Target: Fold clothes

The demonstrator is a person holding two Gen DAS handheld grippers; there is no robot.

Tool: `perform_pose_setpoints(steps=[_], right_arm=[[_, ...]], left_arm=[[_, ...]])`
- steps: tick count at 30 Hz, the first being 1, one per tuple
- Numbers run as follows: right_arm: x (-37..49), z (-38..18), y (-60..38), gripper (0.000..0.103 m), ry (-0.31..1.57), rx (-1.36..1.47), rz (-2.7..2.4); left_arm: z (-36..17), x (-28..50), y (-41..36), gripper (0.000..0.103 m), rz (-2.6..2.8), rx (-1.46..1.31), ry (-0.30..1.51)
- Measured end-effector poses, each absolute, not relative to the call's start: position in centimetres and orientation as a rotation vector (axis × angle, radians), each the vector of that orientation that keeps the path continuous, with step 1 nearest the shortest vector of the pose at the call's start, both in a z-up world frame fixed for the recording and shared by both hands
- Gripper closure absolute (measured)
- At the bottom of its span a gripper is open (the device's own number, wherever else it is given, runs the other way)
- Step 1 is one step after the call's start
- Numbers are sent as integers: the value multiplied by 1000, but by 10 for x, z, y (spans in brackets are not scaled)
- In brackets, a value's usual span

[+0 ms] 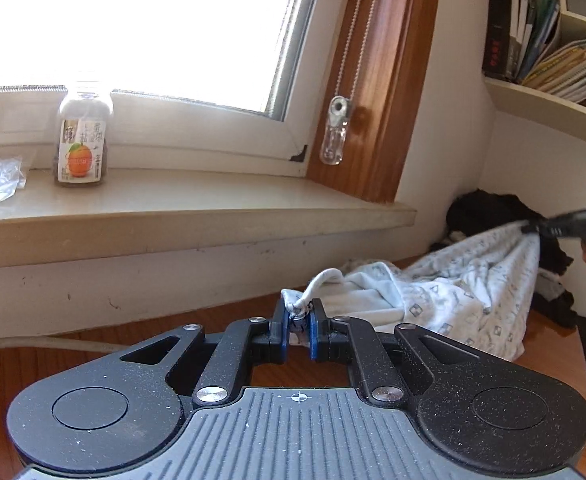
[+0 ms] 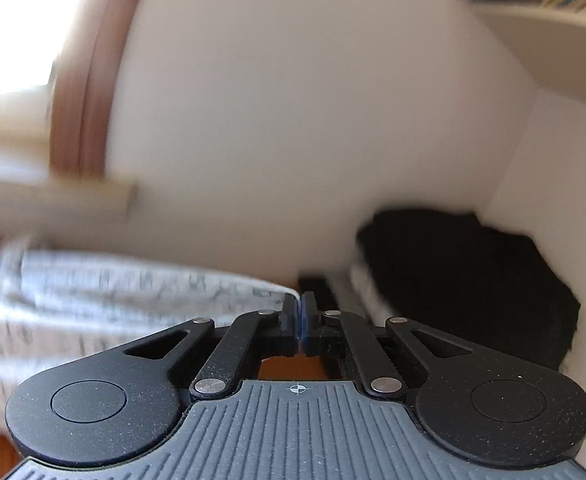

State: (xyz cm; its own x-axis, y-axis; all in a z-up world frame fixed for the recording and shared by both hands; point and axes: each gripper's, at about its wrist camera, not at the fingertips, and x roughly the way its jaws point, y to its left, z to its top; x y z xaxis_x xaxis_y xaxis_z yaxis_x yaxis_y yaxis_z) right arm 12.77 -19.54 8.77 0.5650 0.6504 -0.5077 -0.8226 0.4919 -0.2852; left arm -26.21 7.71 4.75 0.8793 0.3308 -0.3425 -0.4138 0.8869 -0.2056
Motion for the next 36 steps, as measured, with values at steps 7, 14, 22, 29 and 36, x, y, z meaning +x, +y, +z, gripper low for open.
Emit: perform_pose_setpoints(steps=[7,14,22,29,36], right_arm=[[124,90,-195,78,368,-460,1037],[86,92,-119,66,347,-551,1252],[49,64,-51,54,411,-732,1391],[51,44,-39,65,452,-835,1358],[52,65,-60,96,319,-864,1258]], left_arm=[[40,-255,74,92,396,-268,340],[40,-250,68,92,387,-250,350],[37,-247,66,92,379,-239,374],[36,-245,63,92,366,-225,382],[46,-257,64,92,382,-232,304]])
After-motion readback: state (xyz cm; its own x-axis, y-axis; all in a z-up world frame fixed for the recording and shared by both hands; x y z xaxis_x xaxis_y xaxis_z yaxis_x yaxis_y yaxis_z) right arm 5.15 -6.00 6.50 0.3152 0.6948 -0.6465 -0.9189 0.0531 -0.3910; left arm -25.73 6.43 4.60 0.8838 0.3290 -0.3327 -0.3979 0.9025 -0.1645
